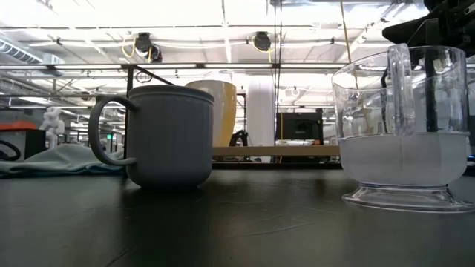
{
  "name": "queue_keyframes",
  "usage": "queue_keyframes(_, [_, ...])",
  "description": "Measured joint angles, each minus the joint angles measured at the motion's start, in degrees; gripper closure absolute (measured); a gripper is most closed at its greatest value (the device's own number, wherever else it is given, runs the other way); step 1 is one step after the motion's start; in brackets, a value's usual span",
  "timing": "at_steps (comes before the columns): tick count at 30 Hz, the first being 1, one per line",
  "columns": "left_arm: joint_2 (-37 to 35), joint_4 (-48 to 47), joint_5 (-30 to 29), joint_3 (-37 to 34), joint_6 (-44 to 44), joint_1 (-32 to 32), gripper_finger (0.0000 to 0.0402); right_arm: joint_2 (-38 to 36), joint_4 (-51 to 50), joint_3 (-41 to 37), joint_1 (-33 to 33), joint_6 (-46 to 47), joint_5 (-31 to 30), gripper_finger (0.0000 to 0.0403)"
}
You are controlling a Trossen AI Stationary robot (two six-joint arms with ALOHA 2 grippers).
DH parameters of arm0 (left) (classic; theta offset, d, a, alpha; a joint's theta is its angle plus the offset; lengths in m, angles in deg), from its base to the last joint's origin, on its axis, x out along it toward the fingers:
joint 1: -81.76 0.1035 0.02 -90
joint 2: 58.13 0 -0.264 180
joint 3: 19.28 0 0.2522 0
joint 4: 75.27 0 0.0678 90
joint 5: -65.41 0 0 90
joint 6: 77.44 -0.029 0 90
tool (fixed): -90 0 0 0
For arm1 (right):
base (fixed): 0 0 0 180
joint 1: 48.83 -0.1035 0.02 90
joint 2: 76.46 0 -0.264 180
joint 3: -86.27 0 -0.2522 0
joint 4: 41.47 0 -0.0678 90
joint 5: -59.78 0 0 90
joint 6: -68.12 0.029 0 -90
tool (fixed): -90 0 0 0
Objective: Stack small to large cups/mugs on shelf
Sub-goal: Put the gray cup on the shelf
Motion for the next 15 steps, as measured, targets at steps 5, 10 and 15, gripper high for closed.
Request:
queue_keyframes(5, [-11.9, 9.7, -2.3, -12.2, 4.1, -4.8, 0.0401, 0.0, 0.4, 0.0, 0.0, 0.1, 0.0, 0.0403])
queue_keyframes(10, [-21.6, 17.5, -6.2, -24.2, 8.6, -8.6, 0.0401, 0.0, 0.2, 0.0, 0.0, 0.0, 0.0, 0.0403])
queue_keyframes(15, [-29.3, 24.1, -9.2, -34.7, 10.3, -11.0, 0.0401, 0.0, 0.1, 0.0, 0.0, 0.0, 0.0, 0.0403])
